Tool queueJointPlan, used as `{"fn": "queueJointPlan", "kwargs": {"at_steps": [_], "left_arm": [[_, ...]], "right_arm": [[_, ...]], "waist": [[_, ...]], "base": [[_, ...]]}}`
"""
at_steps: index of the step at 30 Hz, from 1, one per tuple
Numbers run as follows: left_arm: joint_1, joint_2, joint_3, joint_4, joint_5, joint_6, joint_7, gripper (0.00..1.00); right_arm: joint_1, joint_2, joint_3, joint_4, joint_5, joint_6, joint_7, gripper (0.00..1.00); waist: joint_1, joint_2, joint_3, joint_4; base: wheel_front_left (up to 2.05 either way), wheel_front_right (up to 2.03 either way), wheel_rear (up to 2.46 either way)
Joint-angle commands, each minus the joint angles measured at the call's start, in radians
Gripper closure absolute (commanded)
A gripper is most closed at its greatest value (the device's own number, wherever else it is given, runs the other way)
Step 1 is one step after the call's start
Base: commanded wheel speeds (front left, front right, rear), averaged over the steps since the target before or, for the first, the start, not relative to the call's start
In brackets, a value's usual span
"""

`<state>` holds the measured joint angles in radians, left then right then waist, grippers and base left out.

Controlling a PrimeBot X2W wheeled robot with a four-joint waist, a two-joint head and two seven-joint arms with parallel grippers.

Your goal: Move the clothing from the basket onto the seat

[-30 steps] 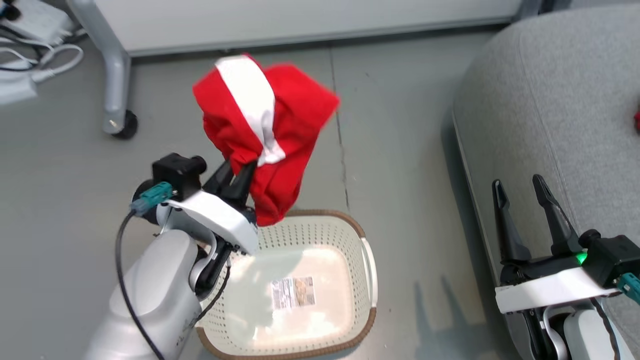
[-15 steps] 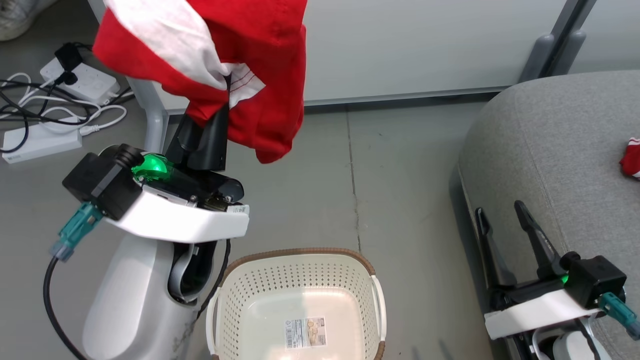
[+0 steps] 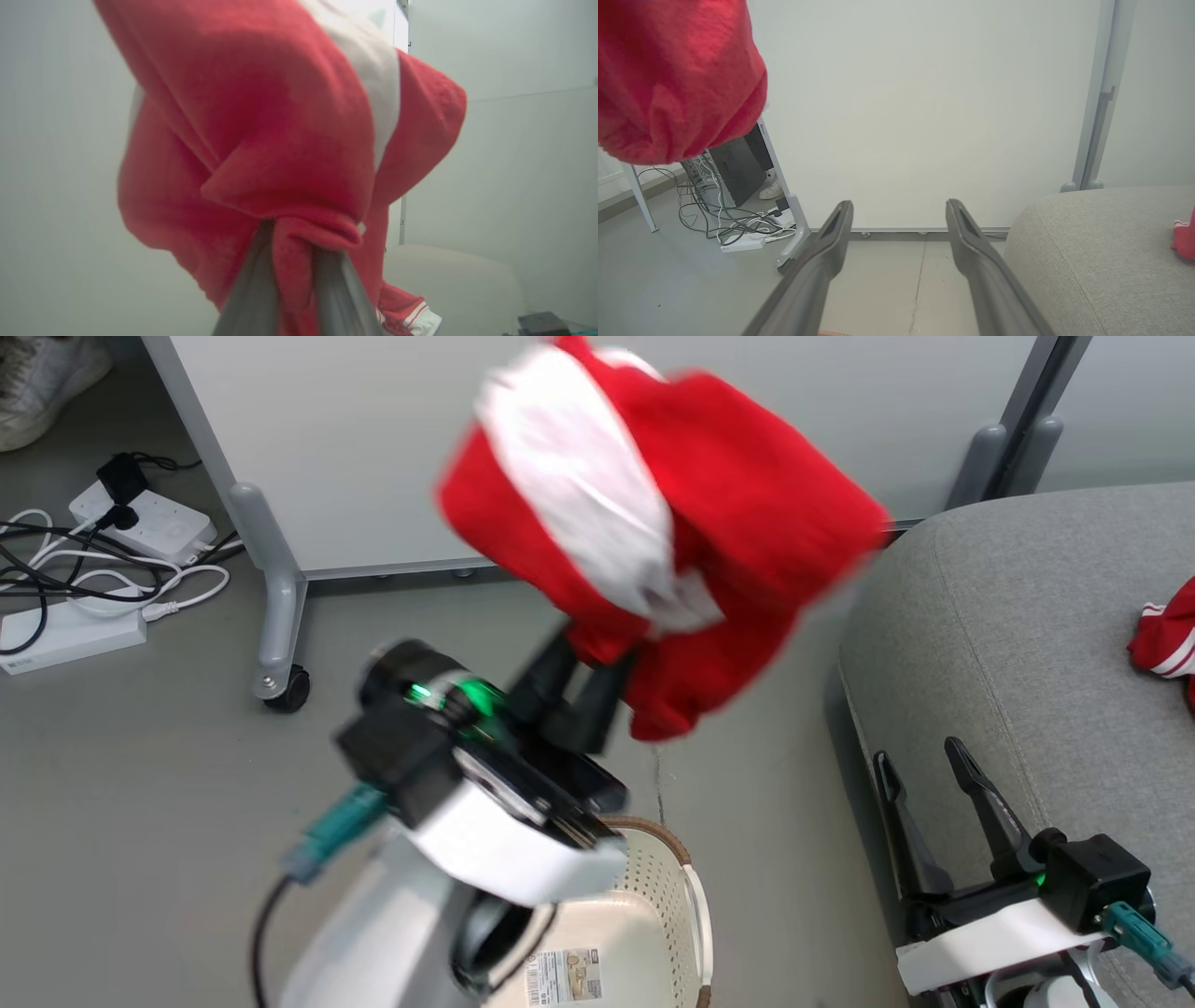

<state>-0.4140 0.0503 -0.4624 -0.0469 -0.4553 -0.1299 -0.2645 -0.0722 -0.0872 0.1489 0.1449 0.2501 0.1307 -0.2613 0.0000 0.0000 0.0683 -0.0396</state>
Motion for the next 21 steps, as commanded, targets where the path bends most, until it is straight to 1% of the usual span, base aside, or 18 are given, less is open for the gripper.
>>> {"fn": "queueJointPlan", "kwargs": {"at_steps": [1,3,7,10,12,21], "left_arm": [[0.019,0.003,-0.038,0.013,0.013,-0.001,-0.001,1.0],[0.026,0.004,-0.079,0.025,0.001,-0.001,-0.001,1.0],[0.039,0.003,-0.102,0.041,-0.009,-0.001,-0.001,1.0],[0.04,0.002,-0.096,0.048,-0.008,-0.001,-0.001,1.0],[0.038,0.002,-0.085,0.053,-0.003,-0.001,-0.001,1.0],[0.052,0.002,-0.064,0.058,0.009,-0.001,-0.001,1.0]], "right_arm": [[0.004,-0.004,0.003,0.003,-0.001,0.0,-0.004,0.0],[0.0,-0.003,0.005,0.003,0.0,0.0,-0.004,0.0],[-0.003,-0.002,0.009,0.003,-0.003,0.0,-0.004,0.0],[-0.007,-0.007,0.013,0.001,-0.004,0.0,-0.004,0.0],[-0.013,-0.013,0.022,-0.024,0.007,0.0,-0.004,0.0],[0.014,-0.039,0.03,-0.049,0.007,0.0,-0.004,0.0]], "waist": [[0.0,0.0,0.0,-0.002],[0.0,0.0,0.001,-0.005],[0.0,0.0,0.002,-0.009],[0.0,0.0,-0.001,-0.015],[0.0,0.0,-0.001,-0.02],[0.0,0.0,-0.01,-0.027]], "base": [[0.0,0.0,0.0],[0.0,0.0,0.0],[0.0,0.0,0.0],[0.0,0.0,0.0],[0.0,0.0,0.0],[0.0,0.0,0.0]]}}
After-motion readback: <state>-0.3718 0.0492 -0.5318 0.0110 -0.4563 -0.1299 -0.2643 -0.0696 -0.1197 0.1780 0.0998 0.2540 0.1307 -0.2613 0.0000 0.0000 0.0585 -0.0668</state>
